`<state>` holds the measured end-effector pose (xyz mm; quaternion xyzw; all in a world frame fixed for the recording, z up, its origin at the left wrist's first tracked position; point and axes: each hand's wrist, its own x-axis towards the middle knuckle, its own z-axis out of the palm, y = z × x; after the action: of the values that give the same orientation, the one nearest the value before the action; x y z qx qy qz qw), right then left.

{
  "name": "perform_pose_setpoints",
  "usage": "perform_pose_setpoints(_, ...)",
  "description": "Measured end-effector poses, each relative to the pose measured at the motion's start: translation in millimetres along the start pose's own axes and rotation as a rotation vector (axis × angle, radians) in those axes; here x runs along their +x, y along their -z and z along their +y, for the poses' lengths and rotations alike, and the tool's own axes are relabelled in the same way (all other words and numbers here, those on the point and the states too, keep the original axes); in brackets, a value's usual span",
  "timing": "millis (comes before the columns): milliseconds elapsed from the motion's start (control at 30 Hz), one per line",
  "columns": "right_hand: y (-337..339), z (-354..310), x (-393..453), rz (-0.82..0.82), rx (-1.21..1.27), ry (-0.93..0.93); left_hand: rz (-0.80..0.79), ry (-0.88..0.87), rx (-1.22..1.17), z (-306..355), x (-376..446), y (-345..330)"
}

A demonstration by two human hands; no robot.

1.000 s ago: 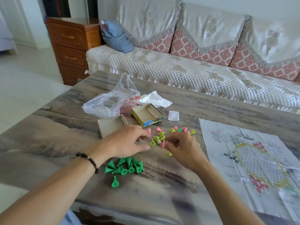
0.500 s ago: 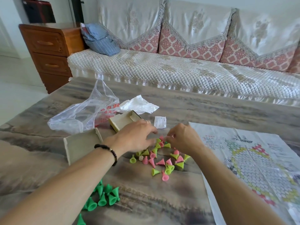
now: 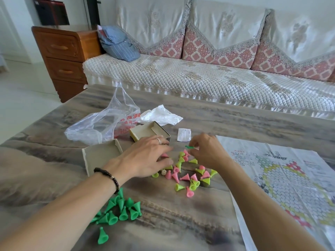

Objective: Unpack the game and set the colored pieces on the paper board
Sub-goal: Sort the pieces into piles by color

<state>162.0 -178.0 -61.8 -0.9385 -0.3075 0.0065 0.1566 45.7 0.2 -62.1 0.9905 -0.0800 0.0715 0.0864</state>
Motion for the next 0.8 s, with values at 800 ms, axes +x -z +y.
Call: perform_pose_setpoints(800,-49.3,-116.8,-143.0,-0.119,0.366,0.183,0.044,0.196,-0.12,-12.4,-136.1,24.8)
